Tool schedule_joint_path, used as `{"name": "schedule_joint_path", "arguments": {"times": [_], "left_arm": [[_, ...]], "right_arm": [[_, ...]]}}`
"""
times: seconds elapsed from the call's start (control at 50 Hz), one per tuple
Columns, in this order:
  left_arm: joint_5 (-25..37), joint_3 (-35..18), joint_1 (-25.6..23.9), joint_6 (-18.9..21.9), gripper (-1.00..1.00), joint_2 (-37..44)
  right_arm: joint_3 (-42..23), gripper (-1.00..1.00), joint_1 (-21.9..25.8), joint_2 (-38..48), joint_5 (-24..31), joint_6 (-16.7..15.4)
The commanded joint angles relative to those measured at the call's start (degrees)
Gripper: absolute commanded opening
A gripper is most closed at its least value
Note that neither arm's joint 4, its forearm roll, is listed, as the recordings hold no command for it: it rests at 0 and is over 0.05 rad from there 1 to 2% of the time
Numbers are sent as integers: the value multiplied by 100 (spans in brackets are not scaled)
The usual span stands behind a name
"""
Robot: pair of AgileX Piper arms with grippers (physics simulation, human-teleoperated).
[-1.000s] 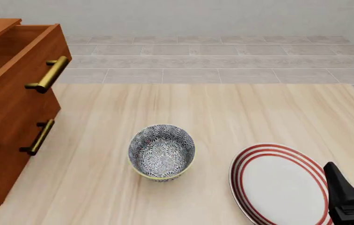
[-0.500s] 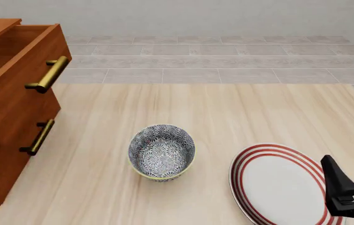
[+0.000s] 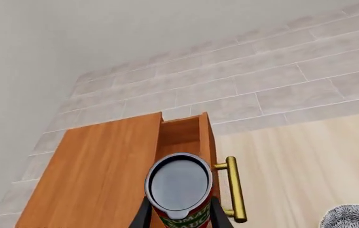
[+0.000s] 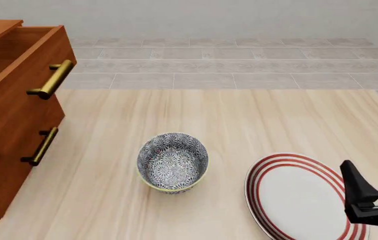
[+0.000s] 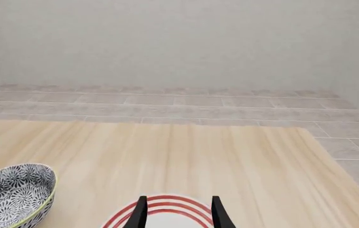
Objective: Put the ketchup in the top drawer of the cabinet.
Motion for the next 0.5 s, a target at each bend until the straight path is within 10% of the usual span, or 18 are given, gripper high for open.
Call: {"name": "schedule_joint_path", "arguments": {"times": [0.02, 0.5], "left_arm": [[-265, 138, 256, 102, -100, 270], [-729, 595, 426, 183, -100, 470]], "right_arm": [[0, 100, 0, 180, -178, -7], [0, 100, 1, 1035, -1000, -61]]}}
